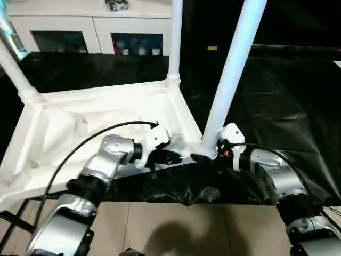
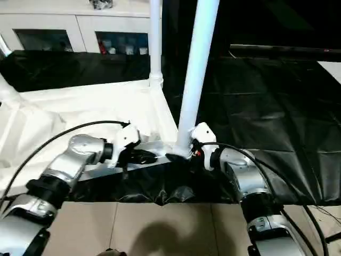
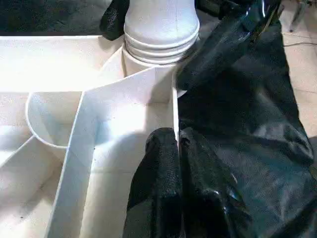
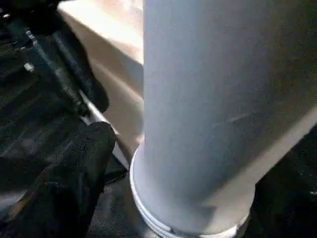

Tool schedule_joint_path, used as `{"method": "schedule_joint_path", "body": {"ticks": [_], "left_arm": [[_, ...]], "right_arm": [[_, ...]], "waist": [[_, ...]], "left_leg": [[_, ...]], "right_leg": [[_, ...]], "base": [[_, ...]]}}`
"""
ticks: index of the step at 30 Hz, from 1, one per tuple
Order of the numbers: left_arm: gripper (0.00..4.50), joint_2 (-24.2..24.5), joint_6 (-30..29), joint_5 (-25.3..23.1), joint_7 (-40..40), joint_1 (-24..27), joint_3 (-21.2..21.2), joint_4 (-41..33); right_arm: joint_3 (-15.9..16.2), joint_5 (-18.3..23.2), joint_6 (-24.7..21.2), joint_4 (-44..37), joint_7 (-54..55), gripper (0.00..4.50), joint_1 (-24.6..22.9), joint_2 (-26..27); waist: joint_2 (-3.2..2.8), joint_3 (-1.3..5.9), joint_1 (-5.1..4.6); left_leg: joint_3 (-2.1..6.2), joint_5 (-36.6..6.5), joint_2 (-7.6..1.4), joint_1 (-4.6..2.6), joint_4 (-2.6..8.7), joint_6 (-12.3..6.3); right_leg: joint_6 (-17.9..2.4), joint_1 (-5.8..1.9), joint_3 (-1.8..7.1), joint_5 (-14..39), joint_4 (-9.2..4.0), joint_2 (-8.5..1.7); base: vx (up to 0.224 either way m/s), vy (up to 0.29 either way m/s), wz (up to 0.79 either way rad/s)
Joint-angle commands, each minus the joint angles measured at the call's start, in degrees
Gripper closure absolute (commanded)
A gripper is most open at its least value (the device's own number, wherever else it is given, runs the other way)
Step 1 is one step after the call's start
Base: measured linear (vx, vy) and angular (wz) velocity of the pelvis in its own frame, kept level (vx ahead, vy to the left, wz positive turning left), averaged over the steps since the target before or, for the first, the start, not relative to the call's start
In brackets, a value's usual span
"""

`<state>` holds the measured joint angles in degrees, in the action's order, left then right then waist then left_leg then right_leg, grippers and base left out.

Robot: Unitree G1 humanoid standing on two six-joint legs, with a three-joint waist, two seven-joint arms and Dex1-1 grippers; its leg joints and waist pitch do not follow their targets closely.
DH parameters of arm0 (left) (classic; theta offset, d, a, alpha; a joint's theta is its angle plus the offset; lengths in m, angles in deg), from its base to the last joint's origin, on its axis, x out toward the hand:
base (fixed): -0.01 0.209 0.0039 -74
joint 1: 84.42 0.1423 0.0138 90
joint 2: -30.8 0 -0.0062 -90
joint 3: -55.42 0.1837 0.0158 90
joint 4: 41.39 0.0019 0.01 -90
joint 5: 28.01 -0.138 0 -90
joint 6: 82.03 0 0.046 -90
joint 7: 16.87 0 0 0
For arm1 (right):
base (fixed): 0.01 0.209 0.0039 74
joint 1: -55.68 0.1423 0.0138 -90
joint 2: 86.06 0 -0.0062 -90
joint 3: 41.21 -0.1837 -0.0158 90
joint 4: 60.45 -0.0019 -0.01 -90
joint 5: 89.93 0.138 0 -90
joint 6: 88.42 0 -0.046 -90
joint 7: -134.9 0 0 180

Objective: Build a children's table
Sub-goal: Rotate leg to tighten

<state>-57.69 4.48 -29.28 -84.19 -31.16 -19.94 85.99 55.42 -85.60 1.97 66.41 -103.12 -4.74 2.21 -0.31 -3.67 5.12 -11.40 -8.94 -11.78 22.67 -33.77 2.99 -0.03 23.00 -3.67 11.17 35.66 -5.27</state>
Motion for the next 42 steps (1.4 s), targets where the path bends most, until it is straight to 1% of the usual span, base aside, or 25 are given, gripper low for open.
{"method": "schedule_joint_path", "body": {"ticks": [1, 4, 6, 8, 9, 11, 13, 15, 17, 18, 20, 22, 23, 24, 29, 32, 34, 35, 36, 37, 38, 39, 40, 41, 42], "left_arm": [[4.50, 1.65, -0.37, 0.50, -1.10, 0.28, 0.27, -2.92], [4.50, 2.63, -0.63, 0.58, -1.56, 0.65, -0.02, -3.61], [4.50, 3.84, -0.80, 0.60, -2.13, 0.93, -0.52, -4.03], [4.50, 5.14, -1.30, 0.80, -2.92, 1.31, -0.80, -4.92], [4.50, 5.14, -1.30, 0.80, -2.92, 1.31, -0.80, -4.92], [4.50, 6.71, -1.88, 1.12, -3.76, 1.69, -0.80, -5.95], [4.50, 7.19, -2.02, 1.20, -4.02, 1.85, -0.74, -6.27], [4.50, 7.46, -2.22, 1.36, -4.52, 1.99, -0.65, -6.62], [4.50, 7.59, -2.41, 1.38, -4.69, 2.05, -0.51, -6.91], [4.50, 7.62, -2.52, 1.39, -4.76, 2.06, -0.47, -7.03], [4.50, 7.70, -2.82, 1.58, -4.78, 2.10, -0.17, -7.38], [4.50, 7.78, -3.00, 1.75, -4.77, 2.16, 0.01, -7.62], [4.50, 7.88, -3.23, 1.93, -5.02, 2.30, 0.26, -7.96], [4.50, 7.88, -3.40, 2.01, -5.06, 2.40, 0.39, -8.16], [4.50, 7.68, -3.71, 2.07, -4.99, 2.58, 0.61, -8.49], [4.50, 6.95, -4.32, 2.38, -3.94, 2.61, 0.24, -8.54], [4.50, 5.90, -4.75, 2.49, -2.26, 2.48, -0.17, -8.23], [4.50, 4.02, -5.52, 2.03, 1.83, 1.94, -0.96, -7.25], [4.50, 4.02, -5.52, 2.03, 1.83, 1.94, -0.96, -7.25], [4.50, 2.58, -6.21, 1.82, 4.45, 1.44, -1.44, -6.50], [4.50, -0.40, -6.95, 1.26, 9.78, 0.56, -2.19, -5.29], [4.50, -1.10, -7.11, 1.18, 10.88, 0.42, -2.33, -5.13], [4.50, -1.78, -7.27, 1.10, 11.98, 0.28, -2.47, -4.96], [4.50, -3.11, -7.49, 0.80, 14.15, 0.01, -2.61, -4.67], [4.50, -4.26, -7.69, 0.64, 15.67, -0.14, -2.62, -4.57]], "right_arm": [[1.78, 0.17, 0.86, -0.09, -1.94, 0.45, 0.43, 0.58], [1.96, 0.08, 1.58, 0.15, -1.92, 0.45, 0.62, 1.07], [2.46, -0.41, 2.47, 0.65, -1.57, 0.45, 0.95, 1.88], [2.71, -0.53, 3.05, 1.07, -1.39, 0.45, 1.43, 2.88], [2.71, -0.53, 3.05, 1.07, -1.39, 0.45, 1.43, 2.88], [2.84, -0.66, 3.79, 2.31, -0.98, 0.45, 2.47, 3.97], [2.90, -0.72, 3.92, 2.84, -0.91, 0.45, 2.86, 4.23], [2.89, -0.81, 4.14, 3.62, -0.79, 0.45, 3.38, 4.42], [2.81, -0.99, 4.45, 4.52, -0.55, 0.45, 3.94, 4.63], [2.74, -1.06, 4.55, 4.79, -0.35, 0.60, 4.14, 4.75], [2.63, -1.14, 4.85, 5.44, -0.14, 0.78, 4.45, 4.95], [2.72, -1.35, 5.16, 5.84, 0.18, 0.90, 4.62, 5.06], [2.75, -1.32, 5.33, 5.97, 0.20, 1.01, 4.64, 5.14], [2.64, -1.11, 5.41, 6.01, 0.21, 1.11, 4.61, 5.22], [2.59, -0.93, 5.88, 6.41, 0.20, 1.53, 4.54, 5.31], [2.47, -1.18, 6.12, 7.22, 1.62, 1.69, 4.50, 5.73], [1.91, -1.42, 5.88, 7.95, 4.22, 1.76, 4.53, 6.36], [0.61, -1.78, 5.22, 9.53, 9.53, 1.76, 4.97, 7.50], [0.61, -1.78, 5.22, 9.53, 9.53, 1.76, 4.97, 7.50], [-0.53, -2.09, 5.10, 10.94, 14.57, 1.76, 5.36, 8.64], [-2.94, -2.16, 4.27, 13.61, 24.58, 1.78, 6.00, 11.22], [-3.41, -2.16, 4.05, 14.19, 26.73, 1.78, 6.14, 11.79], [-3.87, -2.16, 3.84, 14.77, 28.85, 1.78, 6.29, 12.35], [-4.66, -2.18, 3.45, 15.80, 33.01, 1.78, 6.57, 13.47], [-5.61, -1.81, 2.94, 16.82, 36.68, 1.78, 6.90, 14.62]], "waist": [[0.44, 3.10, 0.00], [0.39, 2.94, -0.12], [0.48, 2.95, -0.09], [0.37, 3.08, -0.07], [0.39, 3.00, -0.26], [0.40, 3.16, -0.14], [0.30, 3.23, -0.22], [0.20, 3.45, -0.13], [0.22, 3.46, -0.10], [0.25, 3.49, -0.11], [-0.13, 3.72, -0.04], [-0.03, 3.73, -0.01], [-0.20, 3.74, 0.02], [-0.09, 3.69, -0.04], [-0.11, 3.75, -0.02], [0.07, 3.65, -0.09], [0.09, 3.52, -0.13], [0.36, 3.51, -0.20], [0.23, 3.40, -0.31], [0.24, 3.45, -0.39], [0.34, 3.36, -0.47], [0.30, 3.36, -0.55], [0.27, 3.37, -0.58], [0.34, 3.45, -0.49], [0.18, 3.53, -0.50]], "left_leg": [[1.03, -17.11, -1.92, -1.41, 4.62, -1.74], [0.99, -16.36, -1.95, -1.49, 4.74, -1.76], [0.98, -16.15, -1.98, -1.50, 4.76, -1.68], [0.97, -15.74, -2.04, -1.60, 4.81, -1.39], [0.97, -15.40, -1.99, -1.45, 4.92, -1.33], [0.87, -14.64, -2.03, -1.64, 4.85, -1.37], [0.87, -13.77, -2.00, -1.48, 4.82, -1.37], [0.79, -13.13, -1.99, -1.67, 4.68, -1.46], [0.73, -12.09, -1.97, -1.62, 4.59, -1.64], [0.68, -11.85, -1.94, -1.62, 4.55, -1.74], [0.61, -11.97, -1.92, -1.73, 4.41, -1.70], [0.60, -12.03, -1.91, -1.71, 4.39, -1.61], [0.63, -12.06, -1.91, -1.70, 4.38, -1.56], [0.61, -12.08, -1.90, -1.65, 4.40, -1.59], [0.58, -12.06, -1.91, -1.76, 4.32, -1.58], [0.53, -12.20, -1.89, -1.81, 4.31, -1.67], [0.58, -12.73, -1.89, -1.79, 4.41, -1.41], [0.55, -12.83, -1.88, -1.81, 4.43, -1.33], [0.65, -13.54, -1.90, -1.91, 4.55, -0.83], [0.63, -14.04, -1.90, -1.97, 4.56, -0.41], [0.68, -14.20, -1.93, -1.95, 4.66, -0.05], [0.64, -14.76, -1.87, -2.24, 4.73, 0.78], [0.70, -14.84, -1.85, -2.23, 4.76, 1.16], [0.80, -14.17, -1.81, -2.05, 4.79, 1.50], [0.72, -13.99, -1.75, -2.08, 4.72, 1.39]], "right_leg": [[-12.78, -1.86, 2.42, 13.31, -4.86, -3.20], [-13.36, -1.78, 2.43, 11.45, -4.73, -3.07], [-13.60, -1.84, 2.45, 11.01, -4.66, -3.14], [-14.04, -1.88, 2.41, 10.16, -4.50, -3.23], [-14.20, -1.99, 2.38, 9.35, -4.42, -3.08], [-14.78, -2.01, 2.37, 7.53, -4.22, -3.08], [-15.19, -2.15, 2.33, 6.08, -4.01, -3.04], [-15.60, -2.23, 2.35, 4.62, -3.84, -3.04], [-16.04, -2.31, 2.32, 2.57, -3.63, -2.97], [-16.21, -2.32, 2.32, 2.05, -3.57, -2.95], [-16.72, -2.44, 2.31, 1.21, -3.52, -2.98], [-16.80, -2.51, 2.32, 1.00, -3.47, -2.99], [-16.81, -2.51, 2.32, 0.96, -3.43, -3.01], [-16.76, -2.53, 2.32, 0.91, -3.46, -2.95], [-16.95, -2.51, 2.32, 0.62, -3.39, -2.88], [-16.99, -2.46, 2.37, 0.92, -3.46, -2.89], [-16.77, -2.41, 2.42, 2.45, -3.60, -2.97], [-16.59, -2.41, 2.45, 2.98, -3.67, -2.96], [-16.39, -2.25, 2.54, 4.64, -3.86, -3.10], [-16.05, -2.20, 2.63, 5.95, -3.96, -3.22], [-15.83, -2.15, 2.65, 6.59, -4.04, -3.16], [-15.55, -1.95, 2.70, 7.96, -4.25, -3.13], [-15.30, -1.97, 2.71, 8.48, -4.28, -3.19], [-14.60, -2.20, 2.68, 8.43, -4.23, -3.22], [-14.23, -2.10, 2.70, 7.65, -4.23, -3.13]], "base": [[0.000, 0.000, 0.00], [0.000, 0.000, 0.00], [0.000, 0.000, 0.00], [0.000, 0.000, 0.00], [0.000, 0.000, 0.00], [0.000, 0.000, 0.00], [0.000, 0.000, 0.00], [0.000, 0.000, 0.00], [0.000, 0.000, 0.00], [0.000, 0.000, 0.00], [0.000, 0.000, 0.00], [0.000, 0.000, 0.00], [0.000, 0.000, 0.00], [0.000, 0.000, 0.00], [0.000, 0.000, 0.00], [0.000, 0.000, 0.00], [0.000, 0.000, 0.00], [0.000, 0.000, 0.00], [0.000, 0.000, 0.00], [0.000, 0.000, 0.00], [0.000, 0.000, 0.00], [0.000, 0.000, 0.00], [0.000, 0.000, 0.00], [0.000, 0.000, 0.00], [0.000, 0.000, 0.00]]}}
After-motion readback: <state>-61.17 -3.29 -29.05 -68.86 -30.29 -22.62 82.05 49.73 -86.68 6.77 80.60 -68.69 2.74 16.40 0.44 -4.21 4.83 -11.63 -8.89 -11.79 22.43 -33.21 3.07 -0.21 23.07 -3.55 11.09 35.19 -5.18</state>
